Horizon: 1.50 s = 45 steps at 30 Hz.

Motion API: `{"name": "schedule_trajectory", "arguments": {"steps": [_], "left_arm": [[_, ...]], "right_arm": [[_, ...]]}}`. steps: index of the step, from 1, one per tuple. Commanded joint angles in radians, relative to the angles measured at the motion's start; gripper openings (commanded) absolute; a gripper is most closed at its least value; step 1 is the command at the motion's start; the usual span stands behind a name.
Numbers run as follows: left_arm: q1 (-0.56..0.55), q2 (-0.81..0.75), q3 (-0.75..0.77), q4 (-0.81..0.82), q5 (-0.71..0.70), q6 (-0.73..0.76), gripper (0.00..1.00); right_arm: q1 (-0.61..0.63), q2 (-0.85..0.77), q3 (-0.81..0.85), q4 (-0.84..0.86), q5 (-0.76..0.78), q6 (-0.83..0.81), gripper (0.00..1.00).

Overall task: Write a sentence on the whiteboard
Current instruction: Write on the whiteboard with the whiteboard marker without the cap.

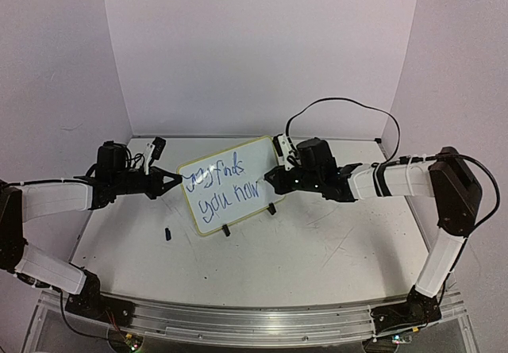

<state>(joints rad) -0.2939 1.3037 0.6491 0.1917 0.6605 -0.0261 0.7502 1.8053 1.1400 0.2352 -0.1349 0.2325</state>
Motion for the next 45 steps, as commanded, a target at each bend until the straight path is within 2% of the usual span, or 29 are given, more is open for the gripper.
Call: {"name": "schedule_trajectory", "arguments": {"steps": [1, 10, 21, 45], "left_arm": [[-0.005, 0.021, 0.022, -0.055, -0.055, 0.078, 0.0], [-0.005, 0.029, 0.03, -0.061, -0.073, 0.071, 0.0], [-0.006, 0.023, 0.029, -0.065, -0.075, 0.072, 0.0], [-0.005, 0.019, 0.029, -0.068, -0.068, 0.078, 0.0]], "right_arm": [[-0.014, -0.059, 0.034, 0.027, 0.037, -0.014, 0.0], [0.009, -0.183, -0.1, 0.009, 0.0, 0.043, 0.0], [0.008, -0.067, -0.085, 0.056, -0.014, 0.068, 0.0], [0.006, -0.014, -0.049, 0.061, 0.001, 0.066, 0.0]]}}
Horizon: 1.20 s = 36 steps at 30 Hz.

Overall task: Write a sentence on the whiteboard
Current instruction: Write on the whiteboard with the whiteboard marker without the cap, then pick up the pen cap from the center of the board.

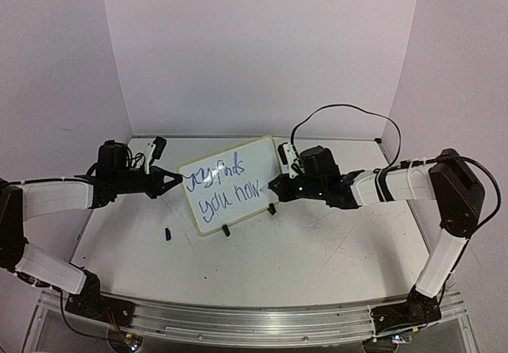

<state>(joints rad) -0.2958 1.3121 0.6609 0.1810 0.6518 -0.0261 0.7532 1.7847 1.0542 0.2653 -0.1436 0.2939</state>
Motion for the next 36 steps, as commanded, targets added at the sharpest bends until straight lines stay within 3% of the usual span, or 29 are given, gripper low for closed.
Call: {"name": "schedule_trajectory", "arguments": {"steps": [1, 4, 10, 15, 17, 19, 25, 27, 28, 30, 31, 33, 36], "left_arm": [[-0.004, 0.009, 0.017, -0.058, -0.06, 0.078, 0.0], [-0.003, 0.009, 0.019, -0.058, -0.085, 0.068, 0.02], [0.001, 0.002, 0.037, -0.063, -0.107, 0.043, 0.35], [0.006, -0.043, 0.04, -0.063, -0.101, 0.022, 0.49], [0.006, -0.084, 0.032, -0.063, -0.096, -0.011, 0.67], [0.006, -0.14, 0.03, -0.075, -0.09, -0.032, 0.76], [0.012, -0.355, 0.067, -0.303, -0.217, -0.147, 0.81], [0.012, -0.414, 0.099, -0.422, -0.327, -0.318, 0.79], [0.012, -0.426, 0.129, -0.505, -0.396, -0.481, 0.76], [0.01, -0.453, 0.111, -0.62, -0.404, -0.698, 0.7], [0.008, -0.472, 0.066, -0.673, -0.379, -0.824, 0.73], [-0.007, -0.494, 0.02, -0.727, -0.389, -0.906, 0.75], [-0.064, -0.474, 0.031, -0.886, -0.534, -0.936, 0.73]], "right_arm": [[0.003, -0.001, 0.035, 0.032, 0.008, 0.004, 0.0], [0.004, -0.095, -0.011, 0.039, -0.032, 0.014, 0.0], [0.005, -0.342, -0.155, -0.012, 0.015, 0.003, 0.0], [0.005, -0.397, -0.182, -0.043, 0.05, -0.012, 0.0], [0.005, -0.417, -0.184, -0.045, 0.051, -0.014, 0.0], [0.005, -0.436, -0.183, -0.057, 0.06, -0.026, 0.0], [0.005, -0.492, -0.191, -0.086, 0.097, -0.065, 0.0], [0.005, -0.505, -0.198, -0.086, 0.095, -0.068, 0.0], [0.005, -0.51, -0.2, -0.087, 0.093, -0.068, 0.0], [0.005, -0.522, -0.208, -0.087, 0.087, -0.068, 0.0], [0.005, -0.531, -0.218, -0.083, 0.086, -0.066, 0.0], [0.005, -0.539, -0.235, -0.068, 0.087, -0.063, 0.0], [0.005, -0.552, -0.252, -0.053, 0.077, -0.065, 0.0]]}}
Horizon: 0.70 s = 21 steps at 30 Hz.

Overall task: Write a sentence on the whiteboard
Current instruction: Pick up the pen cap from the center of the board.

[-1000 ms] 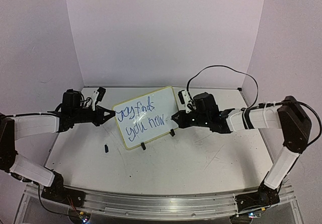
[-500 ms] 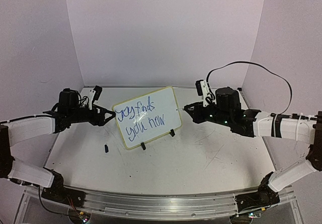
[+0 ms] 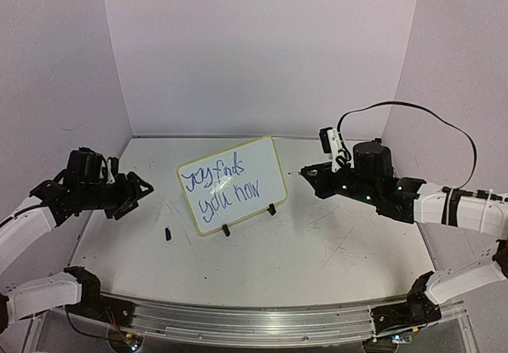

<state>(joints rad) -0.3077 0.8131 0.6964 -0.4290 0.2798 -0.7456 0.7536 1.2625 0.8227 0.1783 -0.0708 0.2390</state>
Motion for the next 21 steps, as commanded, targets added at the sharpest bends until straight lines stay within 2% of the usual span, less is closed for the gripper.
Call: {"name": "schedule_trajectory", "arguments": {"steps": [1, 4, 6, 10, 12, 21], "left_arm": [[-0.067, 0.058, 0.009, -0.305, -0.195, -0.212, 0.73], [-0.194, 0.233, 0.041, -0.328, -0.303, -0.237, 0.72], [-0.229, 0.305, 0.037, -0.32, -0.363, -0.243, 0.71], [-0.235, 0.372, -0.019, -0.142, -0.32, -0.228, 0.61], [-0.235, 0.4, -0.024, -0.107, -0.342, -0.227, 0.56], [-0.234, 0.492, -0.124, 0.146, -0.262, -0.256, 0.5]], "right_arm": [[0.004, -0.035, -0.021, 0.037, -0.003, -0.01, 0.0], [0.005, -0.059, -0.035, 0.044, -0.002, -0.014, 0.0], [0.004, -0.066, -0.038, 0.045, -0.001, -0.01, 0.0], [0.004, -0.08, -0.055, 0.056, 0.0, 0.003, 0.0], [0.004, -0.076, -0.058, 0.056, -0.001, 0.006, 0.0], [0.004, -0.065, -0.071, 0.06, -0.005, 0.019, 0.0]]}}
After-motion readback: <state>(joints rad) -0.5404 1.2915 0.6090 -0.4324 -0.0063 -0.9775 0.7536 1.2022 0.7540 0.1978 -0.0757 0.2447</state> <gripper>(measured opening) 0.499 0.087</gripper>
